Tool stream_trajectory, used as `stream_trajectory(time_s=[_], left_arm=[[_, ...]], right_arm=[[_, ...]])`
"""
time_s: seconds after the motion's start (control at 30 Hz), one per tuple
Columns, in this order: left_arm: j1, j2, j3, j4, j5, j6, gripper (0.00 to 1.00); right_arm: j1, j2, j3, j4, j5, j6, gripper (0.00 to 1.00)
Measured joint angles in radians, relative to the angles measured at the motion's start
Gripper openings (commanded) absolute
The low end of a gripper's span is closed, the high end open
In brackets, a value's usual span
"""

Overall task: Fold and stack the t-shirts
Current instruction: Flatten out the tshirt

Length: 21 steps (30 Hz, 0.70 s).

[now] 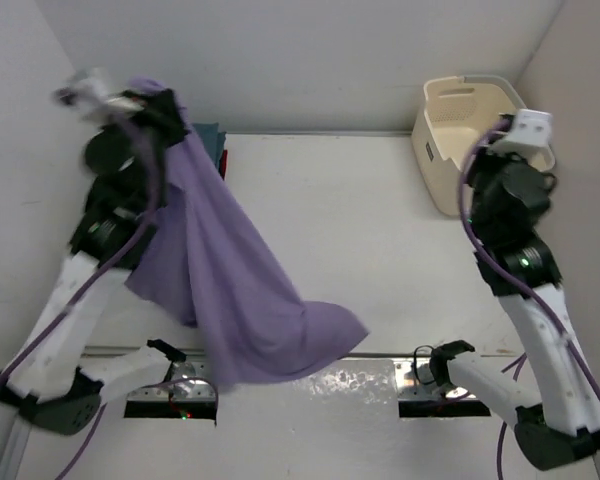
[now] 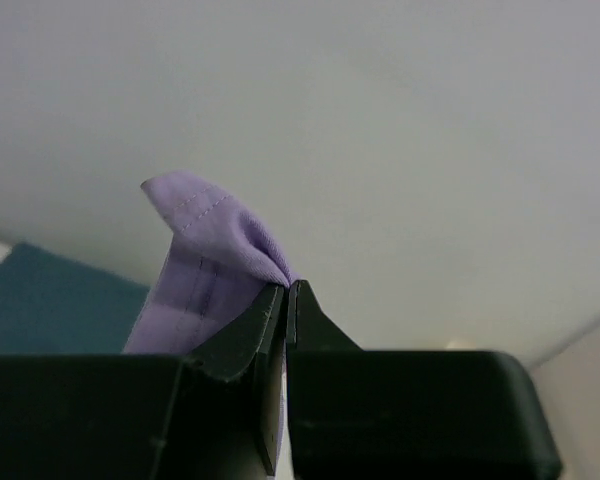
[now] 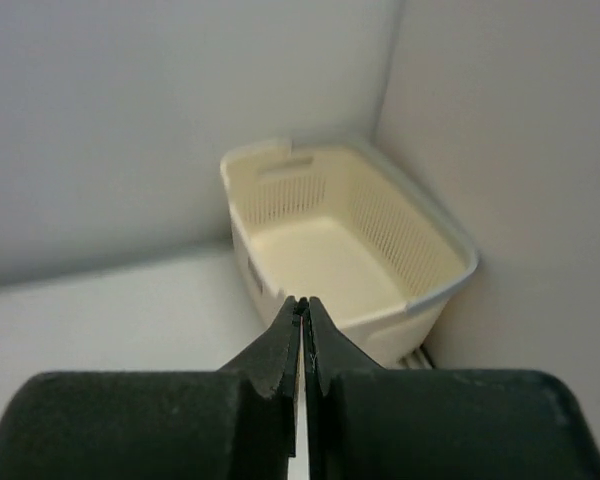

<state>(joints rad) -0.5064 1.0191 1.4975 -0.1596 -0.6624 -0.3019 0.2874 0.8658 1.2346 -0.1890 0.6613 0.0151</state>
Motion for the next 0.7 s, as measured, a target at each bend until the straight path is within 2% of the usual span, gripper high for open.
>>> stream_trajectory(time_s=[0.13, 0.2, 0.3, 0.37, 0.47, 0.7], left_arm=[[0.103, 0.298, -0.059, 0.020, 0.151, -0.064, 0.00], [0.124, 0.505, -0.055, 0.021, 0.220, -0.074, 0.00], [0.140, 0.816, 0.027, -0.064, 0.327, -0.070, 0.00], [0.141, 0.983, 0.120, -0.122, 0.408, -0.066, 0.00], [0.138, 1.120, 0.238, -0.159, 0.535, -0.062, 0.00], [0.049, 1.214, 0.480, -0.116, 0.729, -0.047, 0.00]], right_arm=[[-0.013, 0.191, -0.112, -0.007, -0.022, 0.059, 0.00], [-0.031, 0.300, -0.146, -0.024, -0.061, 0.085, 0.00], [-0.051, 0.411, -0.193, -0.054, -0.148, 0.117, 0.00], [-0.056, 0.428, -0.230, -0.062, -0.206, 0.134, 0.00], [-0.056, 0.415, -0.256, -0.064, -0.249, 0.152, 0.00], [-0.056, 0.351, -0.291, -0.065, -0.282, 0.192, 0.02]])
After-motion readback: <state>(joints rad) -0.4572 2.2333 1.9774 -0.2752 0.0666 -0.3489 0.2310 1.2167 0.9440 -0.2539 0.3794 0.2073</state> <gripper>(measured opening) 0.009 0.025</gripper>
